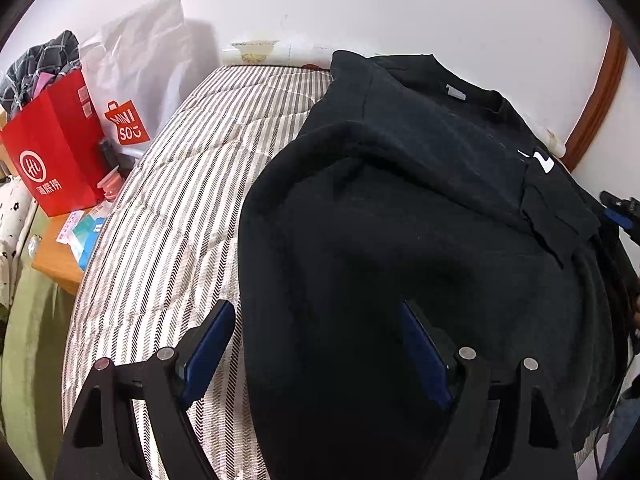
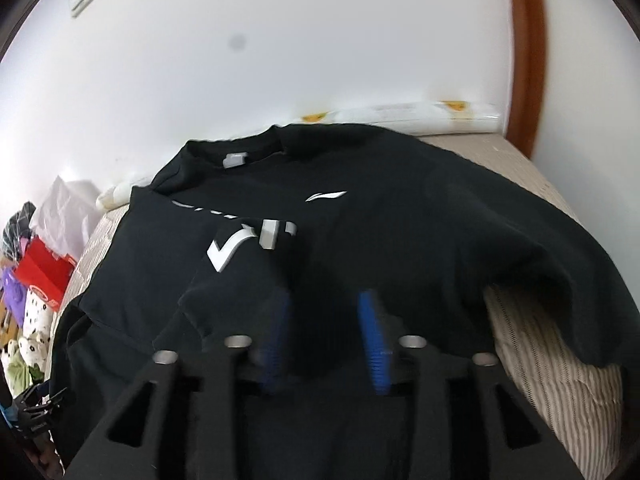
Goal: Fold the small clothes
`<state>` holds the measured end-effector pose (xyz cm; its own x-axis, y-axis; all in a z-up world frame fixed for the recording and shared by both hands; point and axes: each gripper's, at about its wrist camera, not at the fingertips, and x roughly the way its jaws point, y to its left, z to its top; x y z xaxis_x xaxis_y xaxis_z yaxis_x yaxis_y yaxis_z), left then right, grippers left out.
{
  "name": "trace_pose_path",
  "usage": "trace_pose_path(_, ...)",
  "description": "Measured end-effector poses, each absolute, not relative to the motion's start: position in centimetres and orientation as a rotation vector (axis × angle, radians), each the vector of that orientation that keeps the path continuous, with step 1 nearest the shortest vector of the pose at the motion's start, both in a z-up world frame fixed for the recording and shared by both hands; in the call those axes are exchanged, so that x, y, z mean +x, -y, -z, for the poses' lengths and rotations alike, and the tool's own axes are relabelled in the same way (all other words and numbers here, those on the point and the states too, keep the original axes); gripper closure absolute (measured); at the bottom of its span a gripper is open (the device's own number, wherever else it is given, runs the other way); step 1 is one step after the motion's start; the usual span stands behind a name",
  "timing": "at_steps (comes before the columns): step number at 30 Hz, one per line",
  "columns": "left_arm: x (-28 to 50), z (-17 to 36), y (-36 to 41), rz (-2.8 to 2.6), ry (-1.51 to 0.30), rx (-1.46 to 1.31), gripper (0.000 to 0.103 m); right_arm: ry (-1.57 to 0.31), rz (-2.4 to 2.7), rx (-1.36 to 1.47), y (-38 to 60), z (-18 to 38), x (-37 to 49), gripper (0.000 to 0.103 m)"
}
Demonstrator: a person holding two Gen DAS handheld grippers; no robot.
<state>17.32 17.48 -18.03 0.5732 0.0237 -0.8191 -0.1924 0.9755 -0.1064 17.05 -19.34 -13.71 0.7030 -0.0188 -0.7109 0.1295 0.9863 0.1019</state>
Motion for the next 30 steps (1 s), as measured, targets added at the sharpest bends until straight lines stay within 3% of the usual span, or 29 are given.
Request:
trace_pose_path(2, 17.5, 18.0, -17.5, -0.136, -0.956, -0.195, 0.021, -0.776, 0.054, 0.145, 18.8, 13.4, 16.1, 0.040)
trace_pose_path(8, 17.8, 17.7, -17.1, -0.135, -0.950, -0.199, 0.021, -0.791, -0.130, -0.109, 11.1, 14.5, 15.2, 0.030)
trace_pose_path(15, 18.2, 17.8, -17.1, -0.139, -0.949, -0.209, 0.021, -0.878, -0.163, -0.360, 4.5, 19.5, 17.4, 0.032)
trace_pose_path(17, 18.2, 17.8, -17.1, -0.140, -0.950, -0.209, 0.021, -0.911, -0.114, -0.351, 4.9, 20.5, 18.5, 0.049)
trace_pose_path(18, 18.3, 17.9, -17.1, -0.141, -0.953, -0.208, 0.021, -0.915, -0.104, -0.352, 5.0, 20.7, 18.7, 0.051)
trace_pose_path(19, 18.3, 18.0, -17.1, -0.142, -0.956, -0.207, 0.021, -0.910, -0.115, -0.356, 5.2, 20.6, 18.8, 0.062)
trace_pose_path(20, 18.4, 18.2, -17.1, -0.142, -0.960, -0.207, 0.021, -0.901, -0.123, -0.363, 5.2, 20.4, 18.7, 0.088)
trace_pose_path(26, 18.0, 18.0, -17.3, -0.142, -0.957, -0.217, 0.021, -0.791, -0.073, -0.252, 9.2, 16.4, 16.7, 0.092)
trace_pose_path(30, 17.6, 17.6, -17.5, -0.144, -0.942, -0.206, 0.021, -0.728, 0.112, -0.090, 17.0, 12.8, 15.4, 0.091)
